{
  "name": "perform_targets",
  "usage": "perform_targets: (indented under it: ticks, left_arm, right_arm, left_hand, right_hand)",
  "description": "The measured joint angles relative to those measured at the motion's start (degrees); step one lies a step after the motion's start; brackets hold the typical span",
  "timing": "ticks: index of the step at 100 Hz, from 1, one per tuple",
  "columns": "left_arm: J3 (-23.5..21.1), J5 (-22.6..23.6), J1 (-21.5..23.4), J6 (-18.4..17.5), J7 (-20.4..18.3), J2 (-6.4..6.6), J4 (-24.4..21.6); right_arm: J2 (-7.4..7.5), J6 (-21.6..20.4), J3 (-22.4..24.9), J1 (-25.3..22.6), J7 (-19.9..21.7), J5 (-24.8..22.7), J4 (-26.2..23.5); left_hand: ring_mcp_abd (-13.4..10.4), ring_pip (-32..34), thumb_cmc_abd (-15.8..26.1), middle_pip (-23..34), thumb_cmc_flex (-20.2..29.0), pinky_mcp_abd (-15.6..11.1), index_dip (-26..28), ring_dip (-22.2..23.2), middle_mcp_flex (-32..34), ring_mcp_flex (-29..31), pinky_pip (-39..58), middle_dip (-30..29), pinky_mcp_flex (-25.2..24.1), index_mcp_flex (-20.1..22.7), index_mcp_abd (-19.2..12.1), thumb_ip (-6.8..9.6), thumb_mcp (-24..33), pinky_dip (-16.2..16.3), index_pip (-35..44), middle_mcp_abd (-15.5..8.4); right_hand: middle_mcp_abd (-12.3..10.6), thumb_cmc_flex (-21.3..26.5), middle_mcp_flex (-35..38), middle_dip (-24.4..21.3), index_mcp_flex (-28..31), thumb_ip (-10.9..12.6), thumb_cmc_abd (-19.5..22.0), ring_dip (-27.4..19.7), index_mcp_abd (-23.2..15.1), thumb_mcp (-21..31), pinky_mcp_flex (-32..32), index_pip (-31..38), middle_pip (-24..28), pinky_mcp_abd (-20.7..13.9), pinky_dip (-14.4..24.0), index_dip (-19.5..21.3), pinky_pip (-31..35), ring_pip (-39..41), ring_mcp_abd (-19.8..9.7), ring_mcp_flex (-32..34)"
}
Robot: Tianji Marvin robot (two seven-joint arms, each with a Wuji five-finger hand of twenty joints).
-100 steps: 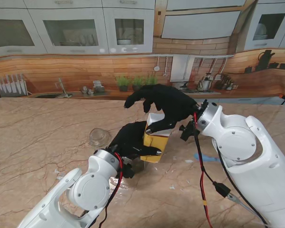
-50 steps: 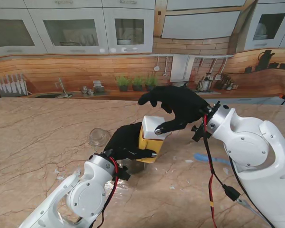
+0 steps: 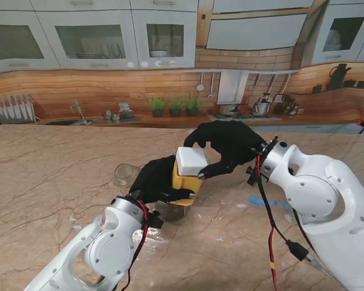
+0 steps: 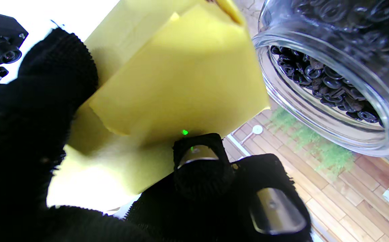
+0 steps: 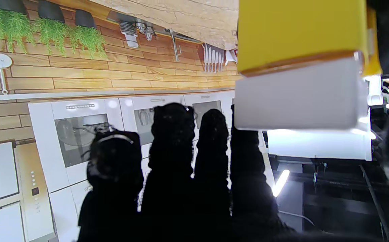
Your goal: Portion coffee beans from the glass jar into the coffee jar
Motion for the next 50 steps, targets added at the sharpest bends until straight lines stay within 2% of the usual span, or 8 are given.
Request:
perform_targets:
  ticks: [6, 14, 20, 25, 27, 32, 38, 50]
  left_arm:
    - [-0.2, -0.5, 0.2, 0.1, 0.0, -0.01, -0.2]
    - [-0.3, -0.5, 0.4, 0.0, -0.3, -0.01, -0.6]
    - [-0.4, -0.5, 0.4, 0.0, -0.5, 0.01, -0.7]
    - [-0.4, -0.5, 0.4, 0.0, -0.6, 0.03, -0.7]
    - [-0.4, -0.5, 0.4, 0.0, -0.6, 0.03, -0.7]
    - [-0.4, -0.5, 0.4, 0.0, -0.7, 0.04, -0.7]
    - [-0.4, -0.5, 0.5, 0.0, -0.9, 0.10, -0.7]
    - [-0.3, -0.5, 0.7, 0.0, -1.3, 0.22, -0.6]
  right_arm:
    - [0.00, -0.6, -0.1, 0.2, -0.1, -0.8, 0.3]
    - [-0.02, -0.9, -0.5, 0.6, -0.8, -0.8, 0.8]
    - [-0.04, -1.3, -0.6, 0.8, -1.3, -1.0, 1.1]
    - [-0.05, -1.7, -0.6, 1.0, -1.2, -1.1, 1.2]
    - [-0.05, -1.8, -0.6, 1.0, -1.1, -1.2, 1.2]
    - [-0.04, -2.1, -0.5, 1.2, -0.6, -1.2, 1.2]
    - [0.01, -2.5, -0.1, 1.6, 1.5, -1.0, 1.1]
    - [0.76, -3.1, 0.6, 2.9, 8.7, 0.8, 0.4]
  left_hand:
    - [0.0, 0.0, 0.0, 0.0, 0.0, 0.0, 0.0, 0.0, 0.0, 0.0, 0.0, 0.0, 0.0, 0.0, 0.0, 0.00, 0.0, 0.0, 0.0, 0.0]
    - [0.0, 0.0, 0.0, 0.0, 0.0, 0.0, 0.0, 0.0, 0.0, 0.0, 0.0, 0.0, 0.0, 0.0, 0.0, 0.00, 0.0, 0.0, 0.0, 0.0]
    - [0.0, 0.0, 0.0, 0.0, 0.0, 0.0, 0.0, 0.0, 0.0, 0.0, 0.0, 0.0, 0.0, 0.0, 0.0, 0.00, 0.0, 0.0, 0.0, 0.0]
    - [0.0, 0.0, 0.0, 0.0, 0.0, 0.0, 0.0, 0.0, 0.0, 0.0, 0.0, 0.0, 0.0, 0.0, 0.0, 0.00, 0.0, 0.0, 0.0, 0.0]
    - [0.0, 0.0, 0.0, 0.0, 0.0, 0.0, 0.0, 0.0, 0.0, 0.0, 0.0, 0.0, 0.0, 0.0, 0.0, 0.00, 0.0, 0.0, 0.0, 0.0]
    - [0.0, 0.0, 0.0, 0.0, 0.0, 0.0, 0.0, 0.0, 0.0, 0.0, 0.0, 0.1, 0.0, 0.0, 0.0, 0.00, 0.0, 0.0, 0.0, 0.0]
    - [0.0, 0.0, 0.0, 0.0, 0.0, 0.0, 0.0, 0.0, 0.0, 0.0, 0.0, 0.6, 0.0, 0.0, 0.0, 0.00, 0.0, 0.0, 0.0, 0.0]
    - [-0.1, 0.1, 0.0, 0.0, 0.0, 0.0, 0.0, 0.1, 0.0, 0.1, 0.0, 1.0, 0.0, 0.0, -0.1, -0.03, 0.0, 0.0, 0.0, 0.0]
  right_hand:
    - [-0.7, 2.8, 0.1, 0.0, 1.2, 1.2, 0.0, -0.3, -1.1, -1.4, 0.2, 1.4, 0.0, -0.4, -0.1, 0.8, 0.0, 0.0, -0.4, 0.6]
    - [-1.1, 7.3, 0.7, 0.0, 2.9, 2.0, 1.5, -0.4, -1.9, -6.9, 0.2, 2.6, 0.5, -0.4, -0.5, 1.4, 0.0, 0.0, -0.5, 0.6]
    - [-1.6, 8.1, 0.7, -0.7, 4.0, 2.5, 2.6, -0.8, -2.0, -10.2, -0.1, 2.8, 0.5, -0.4, -0.7, 1.4, 0.0, 0.0, -0.8, 0.6]
    - [-1.9, 8.5, 0.7, -1.6, 4.1, 2.5, 2.6, -1.2, -2.0, -10.4, -1.1, 2.8, 0.5, -0.4, -0.7, 1.4, -0.2, -0.7, -1.0, 0.5]
    - [-2.2, 8.7, 0.7, -2.0, 4.1, 2.4, 2.6, -1.5, -2.1, -10.4, -1.4, 2.8, 0.5, -0.4, -0.7, -0.2, -0.5, -1.5, -1.0, 0.5]
    - [-2.3, 10.7, 0.7, -3.3, 3.9, -1.0, 2.6, -1.8, -2.1, -10.4, -2.4, 2.8, -0.3, -0.3, -0.6, -5.2, -1.5, -3.6, -1.0, 0.4]
    - [-2.7, 13.5, 0.6, -4.5, 1.3, -3.7, 2.3, -2.2, -2.2, -10.4, -4.0, 5.1, -2.2, 0.2, -0.5, -10.2, -2.9, -5.8, -1.0, -0.9]
    - [-3.6, 18.0, -1.3, -6.6, -4.2, -5.1, 2.4, -3.2, -2.2, -8.7, -8.2, 5.6, -5.6, 0.5, -0.5, -14.2, -7.1, -10.9, -1.0, -3.8]
